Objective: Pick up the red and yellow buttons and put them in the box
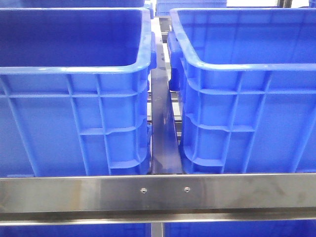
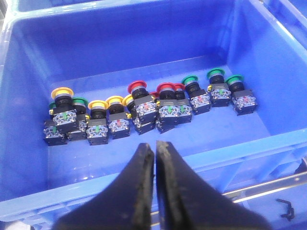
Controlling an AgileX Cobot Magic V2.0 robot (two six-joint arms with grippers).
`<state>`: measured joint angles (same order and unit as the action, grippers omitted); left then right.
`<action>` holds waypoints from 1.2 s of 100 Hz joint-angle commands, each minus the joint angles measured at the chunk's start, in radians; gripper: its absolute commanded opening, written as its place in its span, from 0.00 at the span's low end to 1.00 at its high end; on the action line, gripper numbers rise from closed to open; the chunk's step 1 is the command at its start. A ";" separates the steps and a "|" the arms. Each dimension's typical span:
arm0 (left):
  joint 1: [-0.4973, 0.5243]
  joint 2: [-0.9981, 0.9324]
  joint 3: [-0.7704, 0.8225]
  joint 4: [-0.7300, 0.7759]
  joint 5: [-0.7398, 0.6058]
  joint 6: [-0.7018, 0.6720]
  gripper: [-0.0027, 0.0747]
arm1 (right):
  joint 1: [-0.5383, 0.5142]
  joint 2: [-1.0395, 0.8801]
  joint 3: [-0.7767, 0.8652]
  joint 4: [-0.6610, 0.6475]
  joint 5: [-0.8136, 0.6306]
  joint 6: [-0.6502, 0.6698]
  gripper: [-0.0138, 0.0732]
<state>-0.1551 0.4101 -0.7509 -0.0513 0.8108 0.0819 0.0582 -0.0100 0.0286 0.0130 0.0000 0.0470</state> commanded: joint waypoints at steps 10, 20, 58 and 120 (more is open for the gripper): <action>0.002 0.006 -0.028 -0.011 -0.071 -0.004 0.01 | 0.002 -0.022 -0.002 -0.004 -0.084 0.004 0.08; 0.002 0.006 -0.028 -0.011 -0.071 -0.004 0.01 | 0.002 -0.022 -0.002 -0.004 -0.084 0.004 0.08; 0.002 0.006 -0.028 -0.011 -0.071 -0.004 0.01 | 0.002 -0.022 -0.002 -0.004 -0.084 0.004 0.08; 0.002 0.006 -0.028 0.025 -0.111 0.012 0.01 | 0.002 -0.022 -0.002 -0.004 -0.084 0.004 0.08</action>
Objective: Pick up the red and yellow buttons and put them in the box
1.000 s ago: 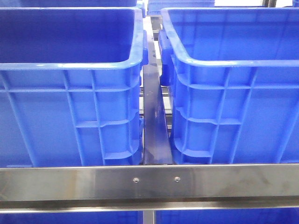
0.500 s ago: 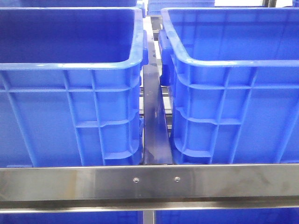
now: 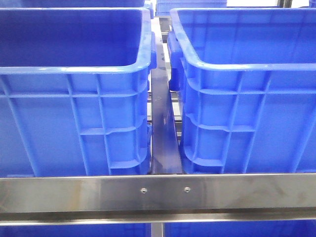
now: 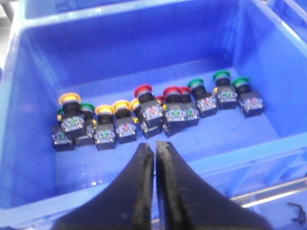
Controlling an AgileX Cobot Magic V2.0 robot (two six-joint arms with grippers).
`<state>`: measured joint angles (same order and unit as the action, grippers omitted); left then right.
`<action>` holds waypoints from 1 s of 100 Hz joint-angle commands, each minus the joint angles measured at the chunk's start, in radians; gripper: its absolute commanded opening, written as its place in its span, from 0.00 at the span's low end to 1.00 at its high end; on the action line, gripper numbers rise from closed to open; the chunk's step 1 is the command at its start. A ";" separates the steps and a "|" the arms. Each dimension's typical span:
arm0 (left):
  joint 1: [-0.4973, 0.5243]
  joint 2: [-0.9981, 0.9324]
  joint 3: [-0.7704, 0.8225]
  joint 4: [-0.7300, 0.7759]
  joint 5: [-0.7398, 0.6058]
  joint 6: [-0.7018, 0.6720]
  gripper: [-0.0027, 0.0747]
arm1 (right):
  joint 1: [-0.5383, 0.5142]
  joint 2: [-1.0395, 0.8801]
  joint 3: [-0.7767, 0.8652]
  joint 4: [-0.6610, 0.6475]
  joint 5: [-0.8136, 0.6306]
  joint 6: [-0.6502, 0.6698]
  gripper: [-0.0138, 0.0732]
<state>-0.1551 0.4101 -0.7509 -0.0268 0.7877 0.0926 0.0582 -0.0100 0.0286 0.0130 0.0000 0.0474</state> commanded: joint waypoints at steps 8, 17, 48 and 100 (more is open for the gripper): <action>0.002 0.006 -0.010 0.000 -0.138 0.001 0.01 | 0.002 -0.022 -0.002 -0.004 -0.084 0.003 0.08; 0.002 -0.013 0.049 0.000 -0.279 0.001 0.01 | 0.002 -0.022 -0.002 -0.004 -0.084 0.003 0.08; 0.004 -0.186 0.359 0.027 -0.648 0.001 0.01 | 0.002 -0.022 -0.002 -0.004 -0.084 0.003 0.08; 0.118 -0.447 0.702 0.068 -0.788 -0.083 0.01 | 0.002 -0.022 -0.002 -0.004 -0.084 0.003 0.08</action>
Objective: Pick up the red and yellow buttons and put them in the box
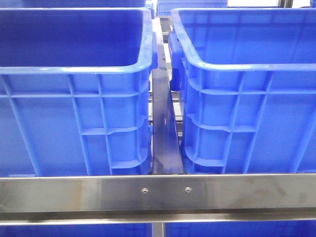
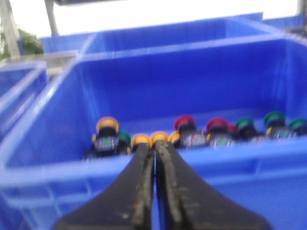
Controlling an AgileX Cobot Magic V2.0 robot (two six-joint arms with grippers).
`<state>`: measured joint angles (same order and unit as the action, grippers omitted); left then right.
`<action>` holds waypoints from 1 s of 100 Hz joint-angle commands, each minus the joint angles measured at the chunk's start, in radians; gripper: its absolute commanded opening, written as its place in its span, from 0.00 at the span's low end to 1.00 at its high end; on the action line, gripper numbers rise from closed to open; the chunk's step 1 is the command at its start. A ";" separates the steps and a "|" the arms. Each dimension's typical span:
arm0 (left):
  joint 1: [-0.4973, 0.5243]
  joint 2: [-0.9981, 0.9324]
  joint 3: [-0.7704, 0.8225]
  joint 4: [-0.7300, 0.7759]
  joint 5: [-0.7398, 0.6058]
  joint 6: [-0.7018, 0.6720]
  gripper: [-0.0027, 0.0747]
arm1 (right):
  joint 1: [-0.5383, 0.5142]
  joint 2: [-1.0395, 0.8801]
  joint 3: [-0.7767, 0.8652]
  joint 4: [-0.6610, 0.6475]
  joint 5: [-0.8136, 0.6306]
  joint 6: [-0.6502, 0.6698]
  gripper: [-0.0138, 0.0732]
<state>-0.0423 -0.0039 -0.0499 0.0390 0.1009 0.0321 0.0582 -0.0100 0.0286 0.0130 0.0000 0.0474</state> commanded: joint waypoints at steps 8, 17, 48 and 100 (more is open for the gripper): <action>0.005 -0.033 0.035 0.002 -0.133 -0.025 0.01 | 0.002 -0.022 -0.002 -0.004 -0.084 0.003 0.08; 0.005 -0.033 0.058 0.002 -0.170 -0.032 0.01 | 0.002 -0.022 -0.002 -0.004 -0.084 0.003 0.08; 0.005 -0.033 0.057 0.006 -0.173 -0.027 0.01 | 0.002 -0.022 -0.002 -0.004 -0.084 0.003 0.08; 0.005 -0.033 0.057 0.006 -0.173 -0.027 0.01 | 0.002 -0.022 -0.002 -0.004 -0.084 0.003 0.08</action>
